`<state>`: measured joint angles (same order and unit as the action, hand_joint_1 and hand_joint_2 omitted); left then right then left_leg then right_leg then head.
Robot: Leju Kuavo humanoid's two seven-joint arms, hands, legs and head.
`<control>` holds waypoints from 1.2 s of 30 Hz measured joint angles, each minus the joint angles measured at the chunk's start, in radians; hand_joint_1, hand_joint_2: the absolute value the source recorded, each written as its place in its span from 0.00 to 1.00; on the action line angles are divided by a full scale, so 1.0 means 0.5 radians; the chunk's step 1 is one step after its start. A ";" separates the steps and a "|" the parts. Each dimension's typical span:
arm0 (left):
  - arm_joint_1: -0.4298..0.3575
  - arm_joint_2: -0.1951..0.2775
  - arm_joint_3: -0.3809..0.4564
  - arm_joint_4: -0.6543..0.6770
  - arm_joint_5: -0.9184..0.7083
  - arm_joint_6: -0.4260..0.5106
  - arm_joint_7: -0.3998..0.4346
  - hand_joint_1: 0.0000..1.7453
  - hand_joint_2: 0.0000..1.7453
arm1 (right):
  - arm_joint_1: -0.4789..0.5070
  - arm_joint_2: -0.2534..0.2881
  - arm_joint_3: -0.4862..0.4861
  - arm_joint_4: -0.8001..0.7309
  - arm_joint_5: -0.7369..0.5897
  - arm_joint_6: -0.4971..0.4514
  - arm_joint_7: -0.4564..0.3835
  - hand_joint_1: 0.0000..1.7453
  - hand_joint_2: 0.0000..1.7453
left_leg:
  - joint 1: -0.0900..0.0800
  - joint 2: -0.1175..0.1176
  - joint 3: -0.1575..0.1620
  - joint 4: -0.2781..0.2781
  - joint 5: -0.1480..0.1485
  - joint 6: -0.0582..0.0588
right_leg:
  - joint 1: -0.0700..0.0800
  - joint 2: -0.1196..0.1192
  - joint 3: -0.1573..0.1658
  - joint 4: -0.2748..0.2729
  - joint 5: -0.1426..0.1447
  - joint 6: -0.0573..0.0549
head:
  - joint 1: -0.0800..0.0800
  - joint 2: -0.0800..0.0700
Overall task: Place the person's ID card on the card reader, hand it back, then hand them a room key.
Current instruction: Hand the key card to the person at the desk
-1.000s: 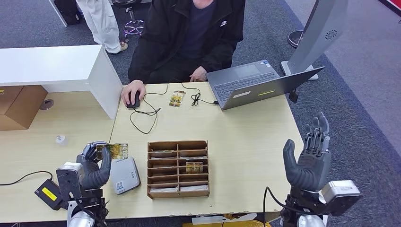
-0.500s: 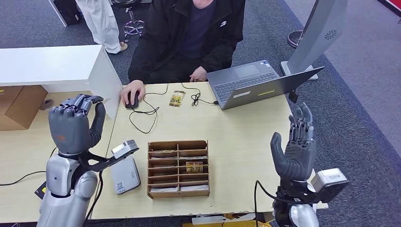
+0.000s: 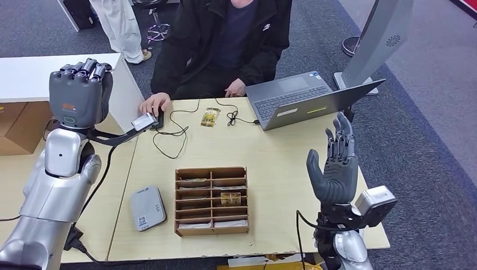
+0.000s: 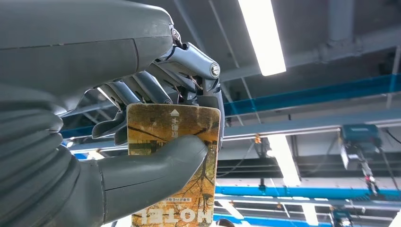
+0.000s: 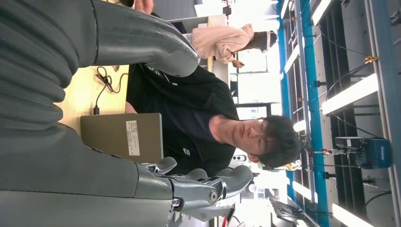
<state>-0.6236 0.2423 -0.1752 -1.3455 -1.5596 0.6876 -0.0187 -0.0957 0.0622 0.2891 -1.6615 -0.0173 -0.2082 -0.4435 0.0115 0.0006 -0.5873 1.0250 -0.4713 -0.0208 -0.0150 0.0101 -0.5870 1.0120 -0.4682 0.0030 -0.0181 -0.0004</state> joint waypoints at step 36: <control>-0.128 -0.031 -0.646 0.266 0.271 -0.378 -0.034 0.00 1.00 | -0.026 0.000 0.038 0.045 -0.023 0.039 0.013 0.00 1.00 | 0.000 0.000 -0.001 0.000 0.000 0.000 | -0.001 0.001 -0.001 0.000 0.000 0.000 | 0.000 0.000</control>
<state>-0.6875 0.2267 -0.4982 -1.2125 -1.4242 0.4988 -0.0358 -0.1084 0.0622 0.3081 -1.6388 -0.0286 -0.1886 -0.4372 0.0113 0.0007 -0.5876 1.0251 -0.4714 -0.0207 -0.0153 0.0105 -0.5873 1.0118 -0.4682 0.0030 -0.0182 -0.0004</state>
